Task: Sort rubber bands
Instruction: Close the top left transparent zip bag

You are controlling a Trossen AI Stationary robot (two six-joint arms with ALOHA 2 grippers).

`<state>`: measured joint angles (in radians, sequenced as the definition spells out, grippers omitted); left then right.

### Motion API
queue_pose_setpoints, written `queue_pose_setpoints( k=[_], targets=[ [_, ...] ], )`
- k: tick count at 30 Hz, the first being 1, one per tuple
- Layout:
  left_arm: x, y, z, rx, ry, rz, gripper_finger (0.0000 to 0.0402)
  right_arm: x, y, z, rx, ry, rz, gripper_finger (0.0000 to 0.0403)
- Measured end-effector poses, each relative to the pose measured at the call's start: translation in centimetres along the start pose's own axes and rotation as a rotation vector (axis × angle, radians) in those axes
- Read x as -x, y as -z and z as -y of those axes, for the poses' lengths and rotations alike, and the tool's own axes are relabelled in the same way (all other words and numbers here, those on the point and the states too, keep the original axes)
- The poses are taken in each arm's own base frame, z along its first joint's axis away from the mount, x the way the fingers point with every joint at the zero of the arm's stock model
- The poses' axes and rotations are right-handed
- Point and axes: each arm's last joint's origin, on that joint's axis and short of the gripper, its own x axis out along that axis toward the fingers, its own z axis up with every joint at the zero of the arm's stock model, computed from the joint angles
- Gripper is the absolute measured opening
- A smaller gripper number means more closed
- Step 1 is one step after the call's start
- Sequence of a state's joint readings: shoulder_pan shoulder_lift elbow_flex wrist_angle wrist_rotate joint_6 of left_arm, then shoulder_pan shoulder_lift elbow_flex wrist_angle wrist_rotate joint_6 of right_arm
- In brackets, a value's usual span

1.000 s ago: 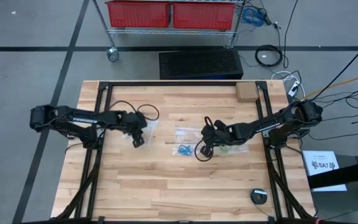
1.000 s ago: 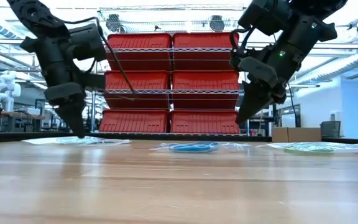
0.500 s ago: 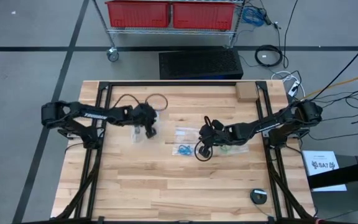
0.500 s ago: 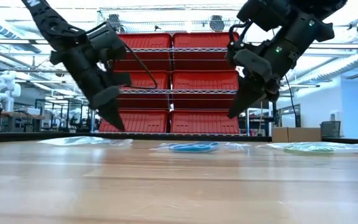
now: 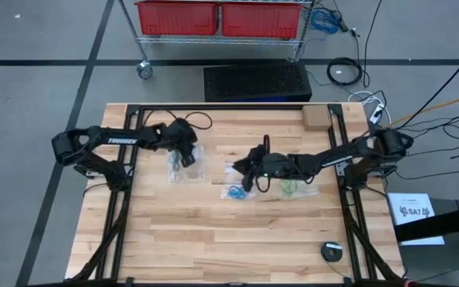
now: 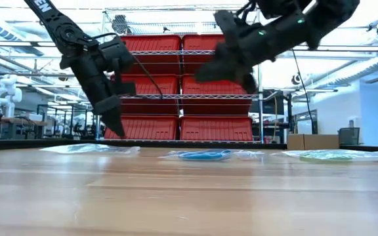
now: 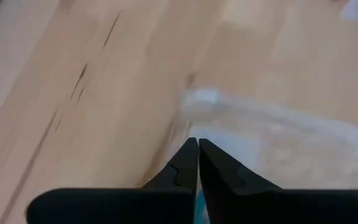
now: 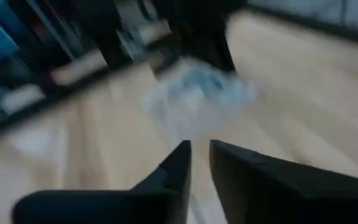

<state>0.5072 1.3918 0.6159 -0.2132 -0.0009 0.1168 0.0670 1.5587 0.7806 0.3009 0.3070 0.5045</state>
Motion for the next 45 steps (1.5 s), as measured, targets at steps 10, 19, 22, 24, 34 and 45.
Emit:
queue_pose_setpoints(
  k=[10,19,22,24,34,45],
  targets=[
    [1.4,-2.3,-1.5,0.015,0.328,0.345,0.0029,-7.3,-0.7,1.7,-0.081,-0.048,0.140,0.0158],
    [2.0,-1.9,-3.3,0.106,0.305,0.459,0.0029,-15.6,-1.0,2.4,-0.138,0.038,-0.001,0.0194],
    [3.0,-2.1,-3.7,0.101,0.287,0.509,0.0029,-17.5,-0.8,3.1,-0.185,0.068,-0.019,0.0193],
    [3.7,-2.1,-4.0,0.103,0.272,0.533,0.0029,-18.7,-0.5,3.5,-0.202,0.084,-0.028,0.0192],
    [6.7,-2.1,-5.0,0.107,0.208,0.636,0.0029,-21.7,-0.3,3.7,-0.164,0.094,-0.040,0.0165],
    [7.3,-1.8,-5.7,0.127,0.176,0.652,0.0029,-21.3,-0.5,2.6,0.078,0.069,-0.073,0.0012]
  ],
)
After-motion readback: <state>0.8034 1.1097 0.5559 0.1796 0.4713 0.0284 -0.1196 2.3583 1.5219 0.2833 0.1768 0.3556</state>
